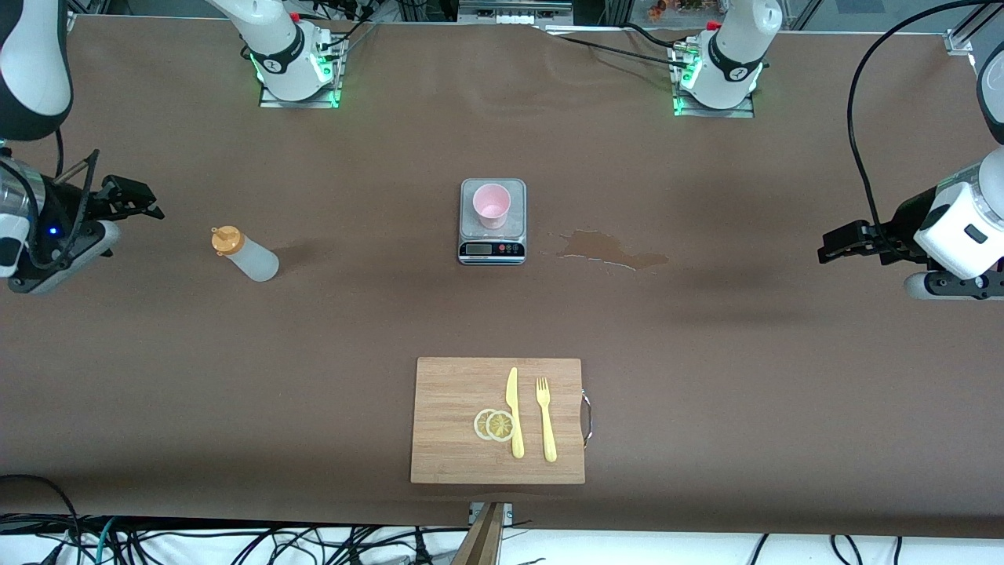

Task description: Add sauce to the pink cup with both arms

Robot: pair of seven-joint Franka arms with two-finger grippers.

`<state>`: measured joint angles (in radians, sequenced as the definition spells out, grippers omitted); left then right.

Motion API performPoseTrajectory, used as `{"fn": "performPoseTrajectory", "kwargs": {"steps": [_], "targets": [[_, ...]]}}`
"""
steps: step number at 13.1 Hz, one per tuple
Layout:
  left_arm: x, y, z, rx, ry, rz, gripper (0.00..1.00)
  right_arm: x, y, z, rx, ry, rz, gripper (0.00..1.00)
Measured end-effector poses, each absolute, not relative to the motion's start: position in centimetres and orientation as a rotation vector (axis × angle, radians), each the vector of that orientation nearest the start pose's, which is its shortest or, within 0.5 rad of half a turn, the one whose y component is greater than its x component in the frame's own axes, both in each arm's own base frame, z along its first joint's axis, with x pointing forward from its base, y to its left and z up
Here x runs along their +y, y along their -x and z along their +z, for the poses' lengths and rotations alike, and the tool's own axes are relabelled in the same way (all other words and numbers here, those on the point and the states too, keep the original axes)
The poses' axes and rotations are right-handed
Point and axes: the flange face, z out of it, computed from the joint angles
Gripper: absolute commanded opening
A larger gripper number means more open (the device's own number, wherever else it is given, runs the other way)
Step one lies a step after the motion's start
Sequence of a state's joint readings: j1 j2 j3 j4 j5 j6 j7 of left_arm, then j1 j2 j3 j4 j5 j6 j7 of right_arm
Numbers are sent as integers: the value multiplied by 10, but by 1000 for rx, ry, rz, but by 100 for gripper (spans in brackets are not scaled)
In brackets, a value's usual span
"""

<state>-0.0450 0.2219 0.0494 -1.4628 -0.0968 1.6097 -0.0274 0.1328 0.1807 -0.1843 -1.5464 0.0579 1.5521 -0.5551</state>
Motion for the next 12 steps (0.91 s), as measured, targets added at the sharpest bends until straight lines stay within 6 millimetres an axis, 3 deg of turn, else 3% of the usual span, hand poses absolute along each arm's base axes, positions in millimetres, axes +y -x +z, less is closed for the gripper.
{"fn": "performPoseTrajectory", "kwargs": {"steps": [5, 9, 12], "targets": [[-12, -621, 549, -58, 3223, 122, 100, -15, -560, 544, -135, 3137, 229, 100], [-13, -621, 549, -56, 3223, 122, 100, -50, -563, 547, 6, 3148, 123, 100], [-13, -621, 549, -56, 3223, 122, 100, -48, -565, 548, 14, 3150, 97, 100]]}}
